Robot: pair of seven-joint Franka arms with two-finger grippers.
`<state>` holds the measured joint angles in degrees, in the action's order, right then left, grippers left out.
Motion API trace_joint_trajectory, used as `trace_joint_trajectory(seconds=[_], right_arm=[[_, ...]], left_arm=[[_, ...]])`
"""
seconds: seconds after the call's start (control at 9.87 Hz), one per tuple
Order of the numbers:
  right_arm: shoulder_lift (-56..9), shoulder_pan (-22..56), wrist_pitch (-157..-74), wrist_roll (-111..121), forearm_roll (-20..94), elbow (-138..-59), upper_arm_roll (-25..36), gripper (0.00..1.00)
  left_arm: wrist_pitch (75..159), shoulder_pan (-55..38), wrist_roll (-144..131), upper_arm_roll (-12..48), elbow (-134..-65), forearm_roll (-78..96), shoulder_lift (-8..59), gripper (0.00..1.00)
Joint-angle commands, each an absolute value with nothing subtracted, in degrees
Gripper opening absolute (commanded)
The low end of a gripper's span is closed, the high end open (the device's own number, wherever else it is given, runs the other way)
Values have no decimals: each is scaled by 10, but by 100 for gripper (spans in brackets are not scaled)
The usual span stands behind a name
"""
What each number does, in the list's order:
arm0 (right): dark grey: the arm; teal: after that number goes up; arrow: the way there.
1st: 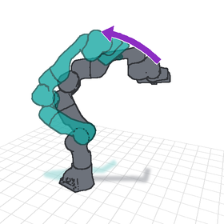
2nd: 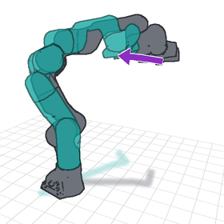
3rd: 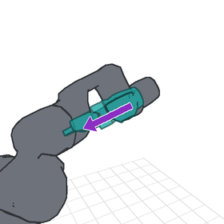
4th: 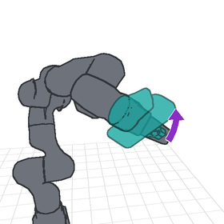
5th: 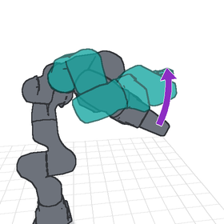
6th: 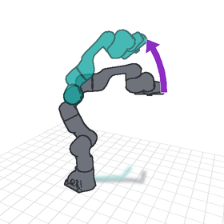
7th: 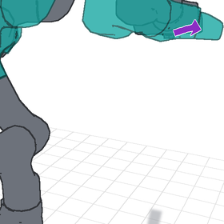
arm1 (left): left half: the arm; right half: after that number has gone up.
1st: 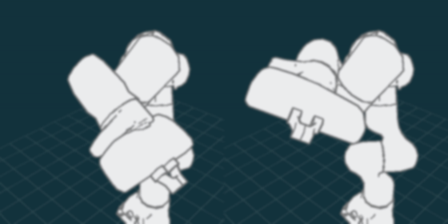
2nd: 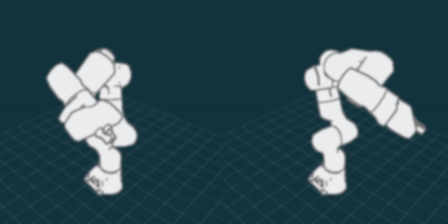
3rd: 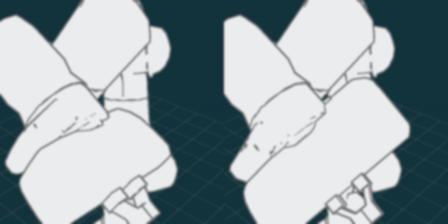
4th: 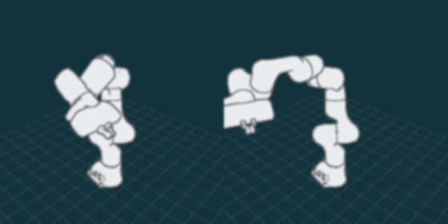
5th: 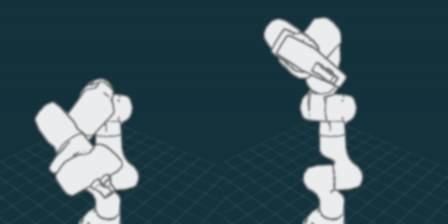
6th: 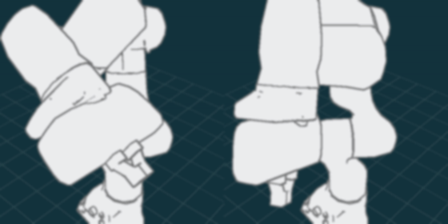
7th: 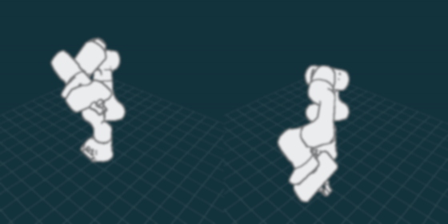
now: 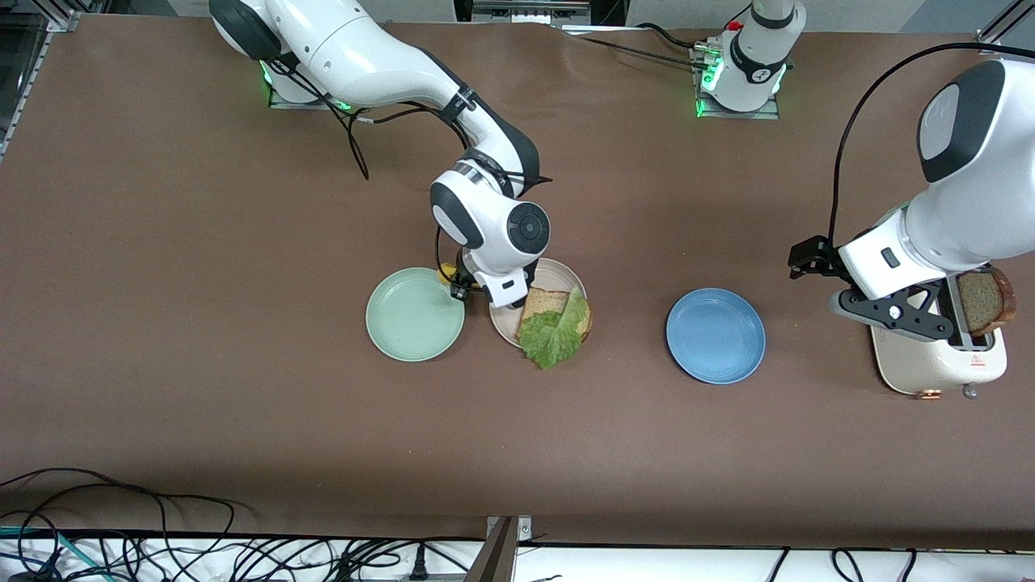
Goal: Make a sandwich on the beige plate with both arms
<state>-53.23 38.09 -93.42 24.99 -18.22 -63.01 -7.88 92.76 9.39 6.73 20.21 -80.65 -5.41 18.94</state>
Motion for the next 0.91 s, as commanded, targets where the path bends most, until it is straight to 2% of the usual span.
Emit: trace_joint_trajectory(seconds=[0.0,0.3,0.81], right_arm=[[-547,389,-904,278,-188,-593,-69,0],[-546,388,-846,318,-188,-575,-69,0],[-540,371,-836,344,-185,-572,-72,0]], left_arm=[[918,91,61,203,-809,-64,178,100],[918,91,61,202,-809,-65,178,100],[918,92,61,202,-809,-65,178,100]])
